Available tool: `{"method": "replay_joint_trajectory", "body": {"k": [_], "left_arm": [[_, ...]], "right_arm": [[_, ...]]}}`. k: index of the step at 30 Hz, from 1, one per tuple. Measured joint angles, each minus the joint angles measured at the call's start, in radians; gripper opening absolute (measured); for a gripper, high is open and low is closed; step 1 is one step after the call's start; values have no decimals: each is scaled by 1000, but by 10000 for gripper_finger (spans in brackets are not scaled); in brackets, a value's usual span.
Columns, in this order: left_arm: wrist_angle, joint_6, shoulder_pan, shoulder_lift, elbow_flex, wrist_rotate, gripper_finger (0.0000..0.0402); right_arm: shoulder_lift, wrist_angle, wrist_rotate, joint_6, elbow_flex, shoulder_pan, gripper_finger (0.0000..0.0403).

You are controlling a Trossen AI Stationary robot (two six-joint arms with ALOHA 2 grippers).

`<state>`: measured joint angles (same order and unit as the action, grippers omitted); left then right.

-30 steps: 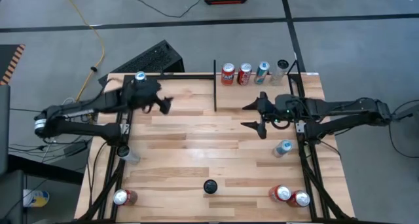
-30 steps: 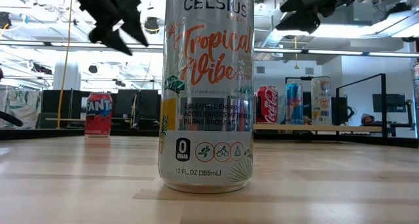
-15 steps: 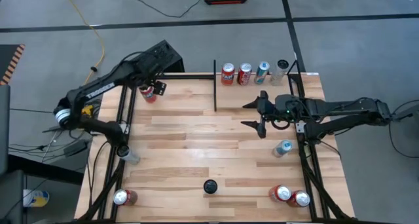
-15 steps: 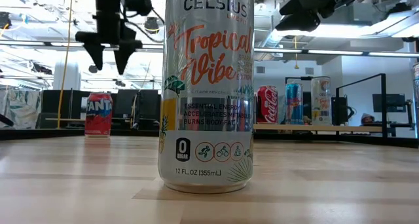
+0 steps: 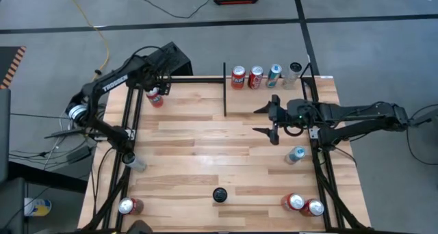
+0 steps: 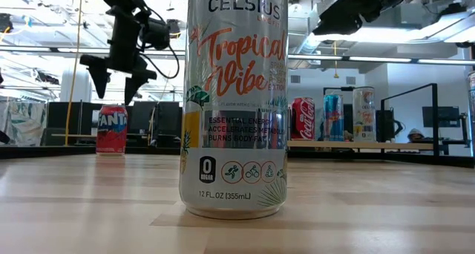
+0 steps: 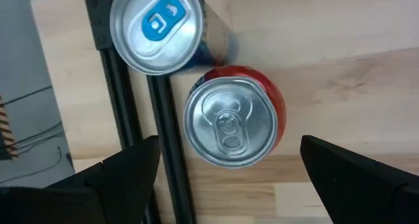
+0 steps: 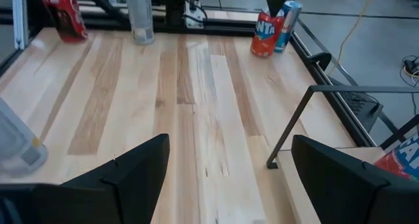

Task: Place canned beverage on shelf
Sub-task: Put the top orange soda can on the shelf aligned with the other orange soda can

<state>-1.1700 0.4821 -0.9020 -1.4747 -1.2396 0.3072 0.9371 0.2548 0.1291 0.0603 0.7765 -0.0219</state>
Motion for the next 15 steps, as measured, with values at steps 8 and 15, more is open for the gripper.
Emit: {"method": "replay_joint_trajectory", "body": {"k": [8,15], "left_arm": [[35,-16,-44,-57,0,-38,355],[55,-32,-50,-133,1,-35,355]], "right_arm": [[0,7,0,5,0,0,345],[0,7,-1,4,0,0,345]]}}
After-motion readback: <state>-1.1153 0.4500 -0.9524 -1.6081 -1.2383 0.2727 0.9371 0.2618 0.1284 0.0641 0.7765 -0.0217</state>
